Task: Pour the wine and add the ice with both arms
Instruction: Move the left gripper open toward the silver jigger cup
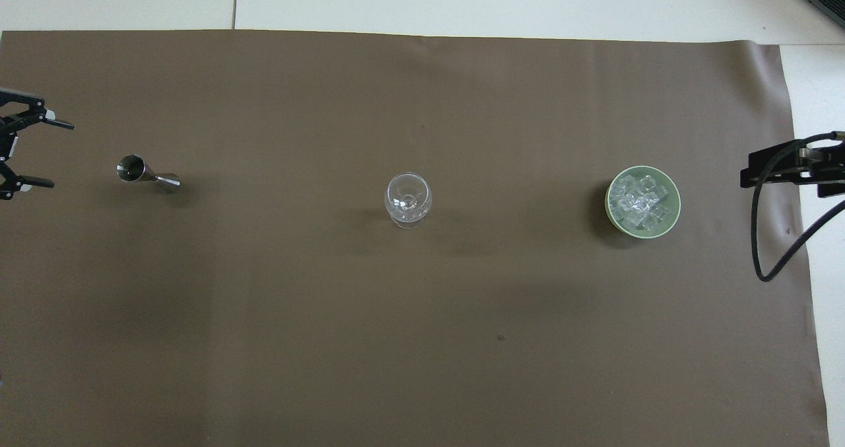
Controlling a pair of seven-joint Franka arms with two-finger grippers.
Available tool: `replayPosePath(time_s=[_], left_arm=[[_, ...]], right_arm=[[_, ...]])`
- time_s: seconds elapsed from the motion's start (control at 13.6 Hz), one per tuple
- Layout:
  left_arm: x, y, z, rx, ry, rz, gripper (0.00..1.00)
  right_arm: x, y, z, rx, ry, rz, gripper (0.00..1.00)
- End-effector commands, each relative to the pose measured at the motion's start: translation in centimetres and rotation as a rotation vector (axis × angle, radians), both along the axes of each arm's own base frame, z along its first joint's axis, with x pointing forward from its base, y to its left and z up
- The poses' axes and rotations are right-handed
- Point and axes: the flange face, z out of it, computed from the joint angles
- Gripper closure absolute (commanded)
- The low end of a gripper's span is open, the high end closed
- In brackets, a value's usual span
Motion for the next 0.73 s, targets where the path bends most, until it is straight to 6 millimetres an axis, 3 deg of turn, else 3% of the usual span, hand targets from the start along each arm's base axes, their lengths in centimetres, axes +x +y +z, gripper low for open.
replayPosePath(time_s=[0.0,0.22,0.66], left_arm=[[-0.6,0.5,-2.0,-0.080,0.068,0.095,0.00],[-2.2,2.9,-4.4,-0.190,0.079,0.209,0.00],[-2.5,4.1,-7.3,-0.315,0.122,0.359,0.00]], right_arm=[[-0.6,-0.3,0.2,0.007,0.003,0.013,0.00],[-0.6,-0.3,0.2,0.007,0.003,0.013,0.00],[-0.6,-0.3,0.2,0.007,0.003,0.013,0.00]])
